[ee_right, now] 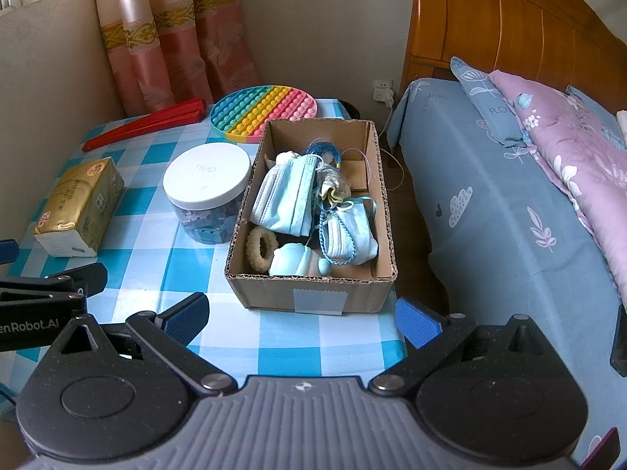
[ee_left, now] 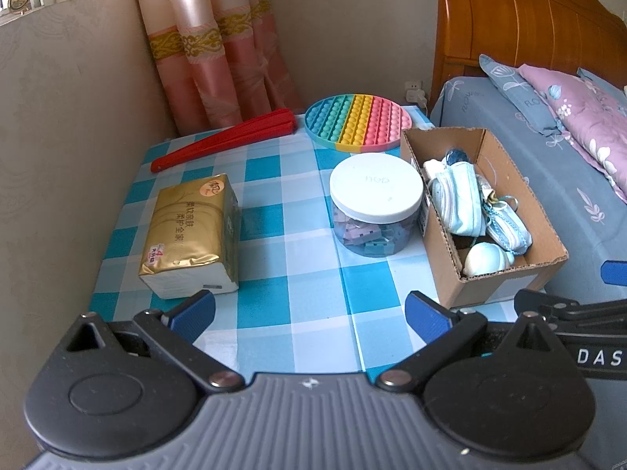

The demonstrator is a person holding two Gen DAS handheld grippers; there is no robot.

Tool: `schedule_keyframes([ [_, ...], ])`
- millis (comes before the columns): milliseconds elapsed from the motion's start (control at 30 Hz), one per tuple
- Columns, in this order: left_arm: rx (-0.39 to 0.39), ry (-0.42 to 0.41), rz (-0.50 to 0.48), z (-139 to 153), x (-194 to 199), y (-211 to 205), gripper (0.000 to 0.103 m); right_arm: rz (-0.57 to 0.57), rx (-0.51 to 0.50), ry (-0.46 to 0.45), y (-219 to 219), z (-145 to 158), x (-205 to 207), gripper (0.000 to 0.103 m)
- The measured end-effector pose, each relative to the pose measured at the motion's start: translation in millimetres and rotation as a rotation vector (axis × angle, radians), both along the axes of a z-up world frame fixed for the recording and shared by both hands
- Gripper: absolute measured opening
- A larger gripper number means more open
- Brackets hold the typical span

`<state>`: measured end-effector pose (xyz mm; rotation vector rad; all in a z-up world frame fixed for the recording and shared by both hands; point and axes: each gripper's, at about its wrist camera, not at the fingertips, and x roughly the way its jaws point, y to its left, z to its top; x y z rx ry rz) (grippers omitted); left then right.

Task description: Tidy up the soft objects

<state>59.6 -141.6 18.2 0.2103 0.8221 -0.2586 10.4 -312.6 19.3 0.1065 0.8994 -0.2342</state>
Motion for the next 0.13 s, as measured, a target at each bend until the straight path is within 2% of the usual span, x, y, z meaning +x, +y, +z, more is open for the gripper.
schedule_keyframes([
  [133,0.0,0.0,0.0,0.0,0.1,0.2,0.102,0.001,-0.001,-0.001,-0.1,-0.1,0.0,0.103],
])
